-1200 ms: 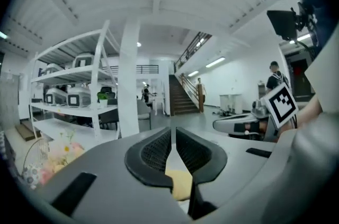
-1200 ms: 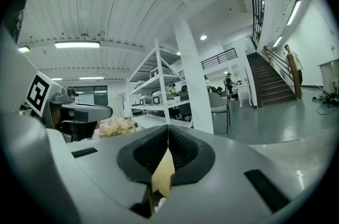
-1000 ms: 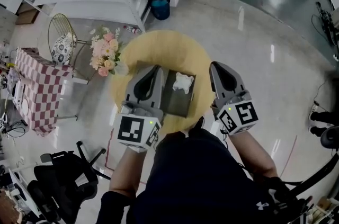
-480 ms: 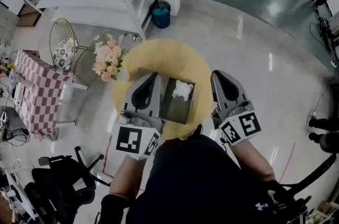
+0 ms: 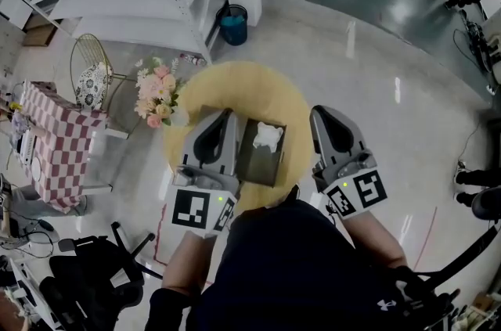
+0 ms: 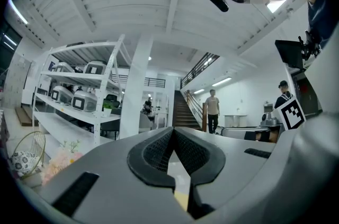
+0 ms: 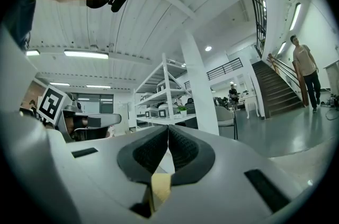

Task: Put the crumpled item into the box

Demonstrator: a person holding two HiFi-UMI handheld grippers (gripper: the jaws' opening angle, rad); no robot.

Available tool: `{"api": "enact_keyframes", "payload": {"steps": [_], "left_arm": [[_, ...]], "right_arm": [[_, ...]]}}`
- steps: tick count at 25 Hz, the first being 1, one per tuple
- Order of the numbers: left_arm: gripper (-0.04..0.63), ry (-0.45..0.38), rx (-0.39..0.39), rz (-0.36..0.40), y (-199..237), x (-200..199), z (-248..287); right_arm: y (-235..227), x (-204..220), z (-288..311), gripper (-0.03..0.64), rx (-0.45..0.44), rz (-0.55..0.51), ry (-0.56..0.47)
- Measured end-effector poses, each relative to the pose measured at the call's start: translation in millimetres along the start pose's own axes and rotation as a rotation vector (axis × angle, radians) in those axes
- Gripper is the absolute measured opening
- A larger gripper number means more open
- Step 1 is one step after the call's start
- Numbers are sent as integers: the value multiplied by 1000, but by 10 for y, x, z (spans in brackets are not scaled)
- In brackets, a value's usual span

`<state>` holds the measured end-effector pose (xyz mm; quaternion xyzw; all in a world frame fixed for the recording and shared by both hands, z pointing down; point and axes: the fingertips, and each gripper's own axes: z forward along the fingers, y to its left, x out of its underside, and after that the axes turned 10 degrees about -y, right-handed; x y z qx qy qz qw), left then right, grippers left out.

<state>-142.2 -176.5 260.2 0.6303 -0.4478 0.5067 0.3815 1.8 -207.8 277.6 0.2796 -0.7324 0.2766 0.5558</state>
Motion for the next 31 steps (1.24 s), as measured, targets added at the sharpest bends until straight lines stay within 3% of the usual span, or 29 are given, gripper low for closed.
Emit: {"api": "enact_keyframes", "payload": {"steps": [31], "left_arm": [[17,39,17,5,-41,151,-29]], "right_arm": [[34,40,-65,14,3,18,11]]}}
